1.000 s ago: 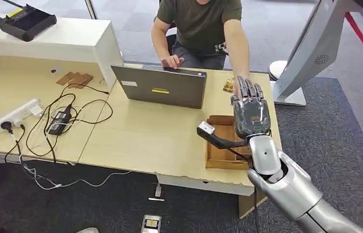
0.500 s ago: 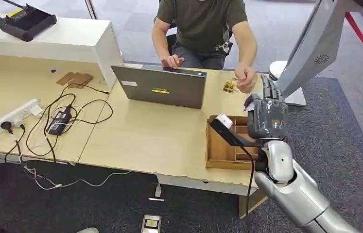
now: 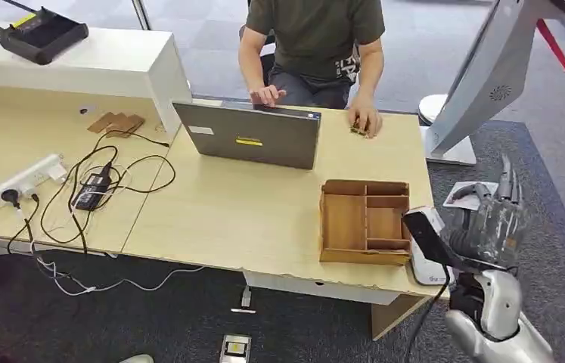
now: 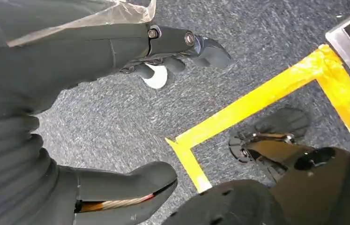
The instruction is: Pass the card to the sensor for recognition and then transmit it.
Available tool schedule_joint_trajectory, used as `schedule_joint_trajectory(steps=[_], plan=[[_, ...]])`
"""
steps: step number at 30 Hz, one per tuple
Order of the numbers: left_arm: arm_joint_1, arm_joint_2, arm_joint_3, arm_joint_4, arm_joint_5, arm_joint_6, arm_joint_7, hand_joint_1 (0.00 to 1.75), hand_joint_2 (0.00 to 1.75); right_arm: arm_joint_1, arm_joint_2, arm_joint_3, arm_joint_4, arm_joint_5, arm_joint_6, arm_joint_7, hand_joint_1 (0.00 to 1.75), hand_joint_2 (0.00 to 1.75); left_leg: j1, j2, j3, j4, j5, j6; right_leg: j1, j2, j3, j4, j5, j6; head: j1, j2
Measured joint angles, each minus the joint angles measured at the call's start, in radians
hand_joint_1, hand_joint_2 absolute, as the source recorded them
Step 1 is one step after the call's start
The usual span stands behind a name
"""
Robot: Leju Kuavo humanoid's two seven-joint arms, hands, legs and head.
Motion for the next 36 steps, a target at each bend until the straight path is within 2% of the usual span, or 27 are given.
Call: schedule_joint_trajectory(steps=[5, 12, 17, 21, 24, 27, 30, 36], plan=[[0.006, 0.0, 0.012, 0.0, 0.013, 0.009, -0.008, 0.0, 1.75, 0.073, 0.005, -0.04, 0.002, -0.03, 0.0, -0.056, 1.75, 1.75, 0.0, 0.0, 0.0, 0.0, 0.0, 0.0, 0.0, 0.0, 0.001, 0.0, 0.0, 0.0, 0.0, 0.0], [0.019, -0.001, 0.022, 0.0, 0.034, 0.016, -0.027, 0.0, 1.75, 0.096, 0.06, -0.026, 0.082, -0.124, 0.001, -0.137, 1.75, 1.75, 0.0, 0.0, 0.0, 0.0, 0.0, 0.0, 0.0, 0.0, 0.0, 0.0, 0.0, 0.0, 0.0, 0.0], [0.028, -0.001, 0.026, 0.0, 0.051, 0.017, -0.038, 0.0, 1.75, 0.094, 0.102, -0.01, 0.166, -0.211, 0.017, -0.17, 1.75, 1.75, 0.0, 0.0, 0.0, 0.0, 0.0, 0.0, 0.0, 0.0, 0.0, 0.0, 0.0, 0.0, 0.0, 0.0], [0.033, -0.001, 0.029, 0.0, 0.059, 0.017, -0.045, 0.0, 1.75, 0.085, 0.126, 0.006, 0.235, -0.292, 0.055, -0.171, 1.75, 1.75, 0.0, 0.0, 0.0, 0.0, 0.0, 0.0, 0.0, 0.0, 0.0, 0.0, 0.0, 0.0, 0.0, 0.0], [0.037, 0.0, 0.031, 0.0, 0.065, 0.017, -0.047, 0.0, 1.75, 0.083, 0.135, 0.016, 0.27, -0.305, 0.047, -0.162, 1.75, 1.75, 0.0, 0.0, 0.0, 0.0, 0.0, 0.0, 0.0, 0.0, 0.0, 0.0, 0.0, 0.0, 0.0, 0.0], [0.039, -0.001, 0.03, 0.0, 0.07, 0.023, -0.05, 0.0, 1.75, 0.084, 0.135, 0.023, 0.28, -0.27, 0.006, -0.138, 1.75, 1.75, 0.0, 0.0, 0.0, 0.0, 0.0, 0.0, 0.0, 0.0, 0.0, 0.0, 0.0, 0.0, 0.0, 0.0], [0.04, -0.001, 0.03, 0.0, 0.077, 0.026, -0.052, 0.0, 1.75, 0.091, 0.131, 0.013, 0.269, -0.194, 0.0, -0.113, 1.75, 1.75, 0.0, 0.0, 0.0, 0.0, 0.0, 0.0, 0.0, 0.0, 0.0, 0.0, 0.0, 0.0, 0.0, 0.0], [0.045, -0.001, 0.029, 0.0, 0.084, 0.032, -0.054, 0.0, 1.75, 0.13, 0.118, -0.059, 0.193, -0.114, -0.001, -0.075, 1.75, 1.75, 0.0, 0.0, 0.0, 0.0, 0.0, 0.0, 0.0, 0.0, 0.0, 0.0, 0.0, 0.0, 0.0, 0.0]])
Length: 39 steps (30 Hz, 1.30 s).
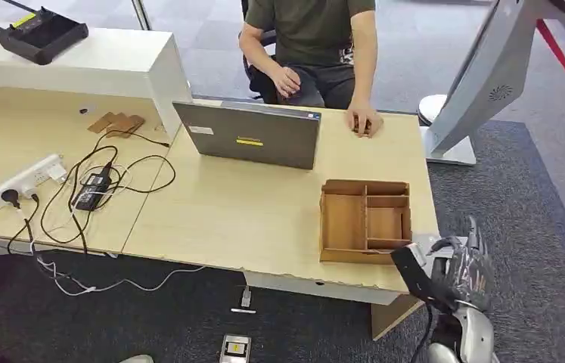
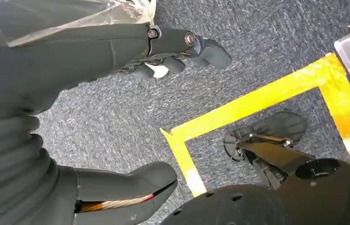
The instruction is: Pass the card to the sensor for recognition and then transmit it.
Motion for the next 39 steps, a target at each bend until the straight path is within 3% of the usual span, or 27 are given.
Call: schedule_joint_trajectory(steps=[4, 10, 39], plan=[[-0.001, 0.0, 0.0, 0.0, 0.0, 0.0, -0.002, 0.0, 1.75, 0.005, -0.024, -0.01, -0.031, -0.035, 0.016, 0.061, 1.75, 1.75, 0.0, 0.0, 0.0, 0.0, 0.0, 0.0, 0.0, 0.0, 0.0, 0.0, 0.0, 0.0, 0.0, 0.0], [-0.007, 0.0, -0.007, 0.0, 0.002, -0.001, 0.0, 0.0, 1.75, -0.003, -0.056, 0.001, -0.038, -0.142, 0.135, 0.139, 1.75, 1.75, 0.0, 0.0, 0.0, 0.0, 0.0, 0.0, 0.0, 0.0, 0.0, 0.0, 0.0, 0.0, 0.0, 0.0], [-0.032, 0.0, -0.041, 0.0, -0.004, -0.018, 0.017, 0.0, 1.75, 0.003, -0.05, 0.036, -0.045, -0.211, 0.384, 0.146, 1.75, 1.75, 0.0, 0.0, 0.0, 0.0, 0.0, 0.0, 0.0, 0.0, 0.0, 0.0, 0.0, 0.0, 0.0, 0.0]])
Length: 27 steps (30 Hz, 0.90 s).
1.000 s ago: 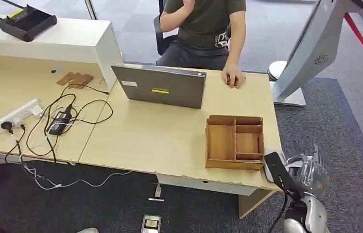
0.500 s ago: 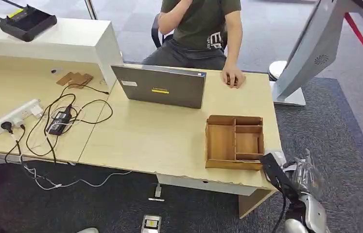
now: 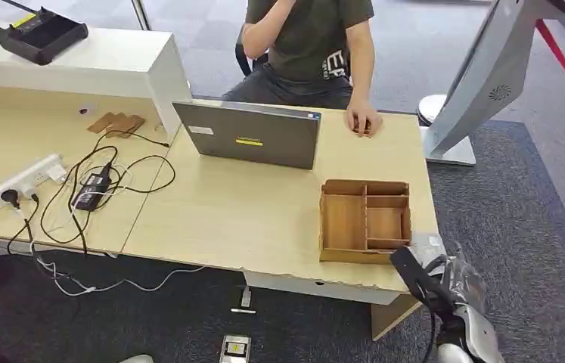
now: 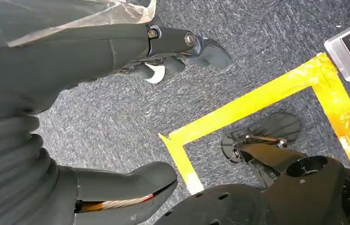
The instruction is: Pass the card to the sensor for recognition and then transmit it.
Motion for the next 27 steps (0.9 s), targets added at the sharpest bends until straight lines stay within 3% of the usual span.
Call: schedule_joint_trajectory(steps=[9, 19, 21, 25, 27], plan=[[-0.001, 0.0, 0.0, 0.0, -0.002, -0.001, 0.006, 0.0, 1.75, -0.005, -0.002, 0.005, 0.007, -0.008, 0.005, 0.0, 1.75, 1.75, 0.0, 0.0, 0.001, 0.0, 0.0, 0.0, 0.0, 0.0, 0.001, 0.0, 0.0, 0.0, 0.0, 0.0], [0.004, 0.0, -0.001, 0.0, 0.003, -0.001, 0.002, 0.0, 1.75, 0.026, -0.004, -0.042, -0.098, 0.204, -0.071, 0.001, 1.75, 1.75, 0.0, 0.0, 0.001, 0.0, 0.0, 0.0, 0.0, 0.0, 0.001, 0.0, 0.0, 0.0, 0.0, 0.0], [0.006, 0.0, -0.001, 0.0, 0.004, 0.001, -0.001, 0.0, 1.75, 0.034, -0.004, -0.06, -0.141, 0.244, -0.112, 0.001, 1.75, 1.75, 0.0, 0.0, 0.001, 0.0, 0.0, 0.0, 0.0, 0.0, 0.001, 0.0, 0.0, 0.0, 0.0, 0.0], [0.008, -0.001, -0.002, 0.0, 0.006, 0.002, -0.01, 0.0, 1.75, 0.035, -0.005, -0.071, -0.24, 0.339, -0.283, -0.029, 1.75, 1.75, 0.0, 0.0, 0.001, 0.0, 0.0, 0.0, 0.0, 0.0, 0.001, 0.0, 0.0, 0.0, 0.0, 0.0], [0.007, -0.003, -0.004, 0.0, 0.003, 0.003, -0.01, 0.0, 1.75, 0.023, -0.001, -0.066, -0.277, 0.367, -0.298, -0.047, 1.75, 1.75, 0.0, 0.0, 0.001, 0.0, 0.0, 0.0, 0.0, 0.0, 0.001, 0.0, 0.0, 0.0, 0.0, 0.0]])
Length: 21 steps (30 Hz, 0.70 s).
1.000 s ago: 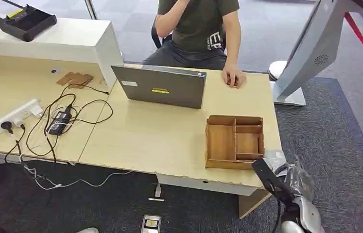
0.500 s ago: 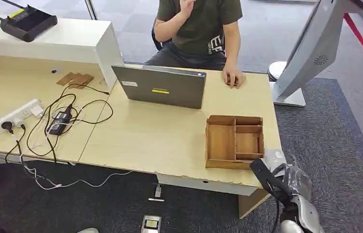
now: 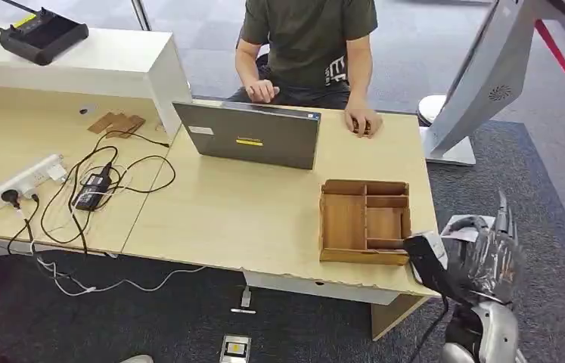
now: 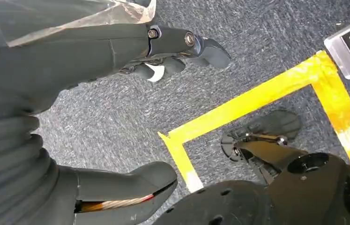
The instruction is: Pass the card to the sensor for recognition and then transmit it.
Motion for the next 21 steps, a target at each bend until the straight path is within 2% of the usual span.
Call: schedule_joint_trajectory(steps=[8, 12, 15, 21], plan=[[-0.007, -0.007, -0.005, -0.002, -0.004, 0.0, 0.0, 0.0, 1.75, -0.058, 0.024, 0.031, -0.073, 0.005, 0.0, -0.022, 1.75, 1.75, 0.0, 0.0, 0.0, 0.0, 0.0, 0.0, 0.0, 0.0, 0.001, 0.0, 0.0, 0.0, 0.0, 0.0], [-0.015, -0.008, -0.01, -0.003, -0.025, -0.003, 0.008, 0.0, 1.75, -0.107, 0.033, 0.058, -0.075, -0.11, 0.02, -0.086, 1.75, 1.75, 0.0, 0.0, 0.0, 0.0, 0.0, 0.0, 0.0, 0.0, 0.0, 0.0, 0.0, 0.0, 0.0, 0.0], [-0.032, -0.01, -0.019, -0.005, -0.044, -0.015, 0.027, 0.0, 1.75, -0.18, 0.055, 0.093, -0.057, -0.206, 0.11, -0.143, 1.75, 1.75, 0.0, 0.0, 0.0, 0.0, 0.001, 0.0, 0.0, 0.0, 0.0, 0.001, 0.0, 0.0, 0.0, 0.0], [-0.071, -0.018, -0.037, -0.006, -0.087, -0.057, 0.067, 0.0, 1.75, -0.363, 0.116, 0.183, 0.058, -0.337, 0.343, -0.127, 1.75, 1.75, 0.0, 0.0, -0.001, 0.0, 0.002, -0.001, 0.0, 0.0, 0.0, 0.001, 0.002, -0.001, 0.0, 0.0]])
